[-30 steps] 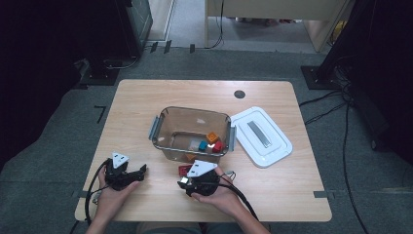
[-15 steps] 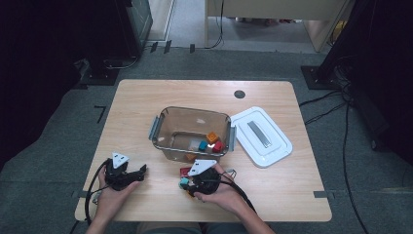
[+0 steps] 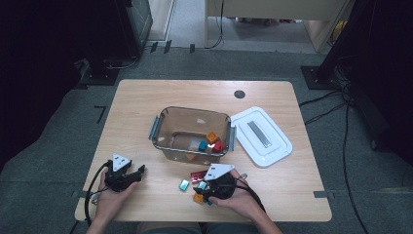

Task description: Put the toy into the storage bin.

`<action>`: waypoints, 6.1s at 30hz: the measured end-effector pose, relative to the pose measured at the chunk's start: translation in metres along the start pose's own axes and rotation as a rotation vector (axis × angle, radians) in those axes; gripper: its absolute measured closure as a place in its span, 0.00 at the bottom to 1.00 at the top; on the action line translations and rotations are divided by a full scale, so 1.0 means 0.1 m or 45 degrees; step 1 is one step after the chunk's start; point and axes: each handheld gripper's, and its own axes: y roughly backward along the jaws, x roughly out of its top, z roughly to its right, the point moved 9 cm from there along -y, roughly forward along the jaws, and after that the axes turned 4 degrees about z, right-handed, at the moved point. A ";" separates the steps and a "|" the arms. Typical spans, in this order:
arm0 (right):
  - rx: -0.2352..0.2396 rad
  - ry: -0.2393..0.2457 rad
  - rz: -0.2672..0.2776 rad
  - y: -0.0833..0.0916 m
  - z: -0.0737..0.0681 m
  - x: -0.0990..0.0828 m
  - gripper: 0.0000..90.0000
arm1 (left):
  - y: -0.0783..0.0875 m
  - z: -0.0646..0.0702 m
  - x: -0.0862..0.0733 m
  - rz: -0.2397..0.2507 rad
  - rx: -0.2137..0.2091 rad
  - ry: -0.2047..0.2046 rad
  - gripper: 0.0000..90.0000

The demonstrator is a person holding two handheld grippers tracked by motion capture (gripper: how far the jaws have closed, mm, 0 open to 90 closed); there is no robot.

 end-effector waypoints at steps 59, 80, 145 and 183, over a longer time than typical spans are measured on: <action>-0.212 -0.105 0.019 0.87 0.54 -0.57 0.55 | -0.07 -0.15 -0.02 -0.019 0.061 0.064 0.14; -0.348 -0.177 -0.067 0.73 0.76 -0.67 0.67 | -0.07 -0.15 -0.02 -0.019 0.060 0.063 0.14; -0.404 -0.235 0.071 1.44 1.11 0.77 0.67 | -0.07 -0.15 -0.02 -0.016 0.059 0.064 0.14; -0.342 -0.192 0.065 0.91 0.98 1.00 0.26 | -0.07 -0.15 -0.02 -0.015 0.057 0.058 0.15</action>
